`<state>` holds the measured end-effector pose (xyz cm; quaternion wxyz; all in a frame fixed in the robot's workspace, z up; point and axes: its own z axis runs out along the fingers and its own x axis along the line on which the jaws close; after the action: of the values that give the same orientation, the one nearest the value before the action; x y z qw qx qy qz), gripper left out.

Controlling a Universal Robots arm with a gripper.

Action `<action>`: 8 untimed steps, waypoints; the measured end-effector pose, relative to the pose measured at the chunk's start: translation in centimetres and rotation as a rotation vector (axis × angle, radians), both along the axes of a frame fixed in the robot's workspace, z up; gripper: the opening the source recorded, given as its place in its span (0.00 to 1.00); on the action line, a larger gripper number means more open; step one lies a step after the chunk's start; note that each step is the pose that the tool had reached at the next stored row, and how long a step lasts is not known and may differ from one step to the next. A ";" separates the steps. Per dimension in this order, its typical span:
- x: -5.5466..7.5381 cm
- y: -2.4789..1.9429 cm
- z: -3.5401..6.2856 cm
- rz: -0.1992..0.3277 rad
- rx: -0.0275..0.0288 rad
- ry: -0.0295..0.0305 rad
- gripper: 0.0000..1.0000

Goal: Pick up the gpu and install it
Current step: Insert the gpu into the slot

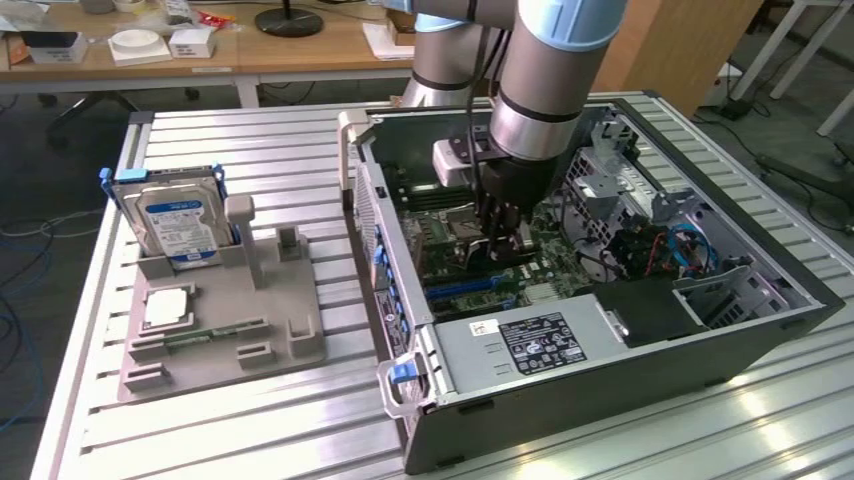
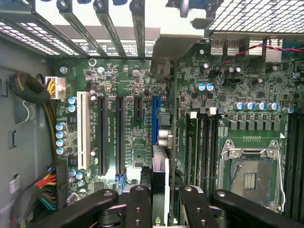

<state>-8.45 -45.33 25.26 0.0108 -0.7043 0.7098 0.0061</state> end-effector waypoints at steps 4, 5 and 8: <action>-0.2 0.00 -0.17 0.000 -0.0002 0.0001 0.27; -0.2 0.00 -0.21 0.000 -0.0001 0.0001 0.27; -0.4 0.00 -0.34 0.000 0.0000 0.0000 0.27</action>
<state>-8.90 -45.33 24.91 0.0108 -0.7043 0.7098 0.0061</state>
